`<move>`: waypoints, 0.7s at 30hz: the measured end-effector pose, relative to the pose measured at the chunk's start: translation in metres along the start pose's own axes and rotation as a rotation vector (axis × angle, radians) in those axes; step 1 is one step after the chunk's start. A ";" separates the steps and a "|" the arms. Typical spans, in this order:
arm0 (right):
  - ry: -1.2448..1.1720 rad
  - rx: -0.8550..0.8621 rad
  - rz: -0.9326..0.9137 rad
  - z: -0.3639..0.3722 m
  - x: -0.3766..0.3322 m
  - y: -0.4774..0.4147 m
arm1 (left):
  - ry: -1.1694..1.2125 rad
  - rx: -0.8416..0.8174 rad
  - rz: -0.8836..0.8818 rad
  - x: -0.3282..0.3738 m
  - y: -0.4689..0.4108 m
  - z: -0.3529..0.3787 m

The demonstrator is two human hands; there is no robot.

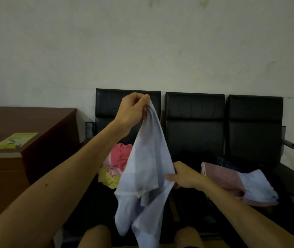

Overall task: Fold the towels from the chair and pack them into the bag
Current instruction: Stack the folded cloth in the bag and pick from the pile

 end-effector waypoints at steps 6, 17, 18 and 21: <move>-0.122 0.162 -0.007 -0.044 -0.044 0.019 | -0.041 0.006 -0.010 -0.007 0.007 -0.009; -0.740 0.490 -0.064 -0.118 -0.147 0.040 | -0.216 -0.303 0.120 0.033 0.085 0.057; -0.757 0.517 -0.059 -0.120 -0.149 0.041 | -0.185 -0.366 0.070 0.032 0.095 0.065; -0.819 0.535 -0.093 -0.125 -0.151 0.047 | -0.127 -0.448 -0.059 0.022 0.111 0.076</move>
Point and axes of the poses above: each hand's wrist, its own y-axis away from the middle knuckle, its own z-axis out of the palm, x = y × z, the point moved 10 cm from there along -y, towards the middle knuckle, and after that the axes turned 1 degree about y, right-handed, at the moved point
